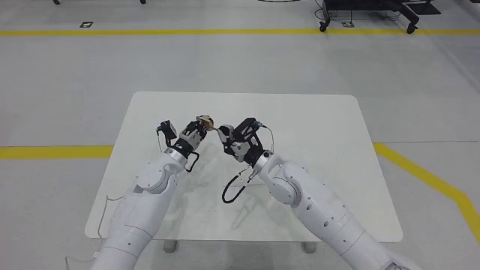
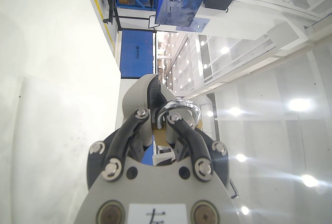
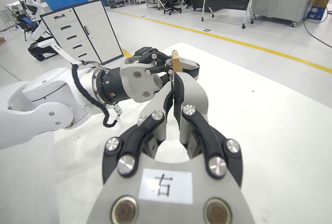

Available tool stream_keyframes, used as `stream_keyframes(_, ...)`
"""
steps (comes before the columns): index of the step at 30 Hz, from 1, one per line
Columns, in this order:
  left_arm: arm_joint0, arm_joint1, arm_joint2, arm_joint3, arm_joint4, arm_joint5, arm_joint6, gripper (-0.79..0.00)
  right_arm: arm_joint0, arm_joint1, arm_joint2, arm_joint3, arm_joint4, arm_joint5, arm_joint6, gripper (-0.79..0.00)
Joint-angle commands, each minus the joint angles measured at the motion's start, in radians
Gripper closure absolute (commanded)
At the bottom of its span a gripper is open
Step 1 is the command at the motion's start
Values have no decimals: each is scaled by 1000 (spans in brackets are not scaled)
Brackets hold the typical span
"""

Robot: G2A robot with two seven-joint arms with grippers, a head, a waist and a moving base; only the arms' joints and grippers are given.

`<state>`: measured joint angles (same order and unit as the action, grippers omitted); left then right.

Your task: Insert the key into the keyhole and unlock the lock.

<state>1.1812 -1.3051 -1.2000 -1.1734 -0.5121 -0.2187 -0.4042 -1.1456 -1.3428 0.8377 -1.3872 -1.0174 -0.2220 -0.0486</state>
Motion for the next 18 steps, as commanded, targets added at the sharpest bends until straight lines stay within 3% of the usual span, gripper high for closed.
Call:
stream_keyframes(1,-1,-1,-2,3,0,-3,-1,0,1,-2,2,3,0,2,-1,0)
stream_keyframes(18,-2,-6,-4,3,30,-20,-12,0,19,-21,1,34,-11,7,18,0)
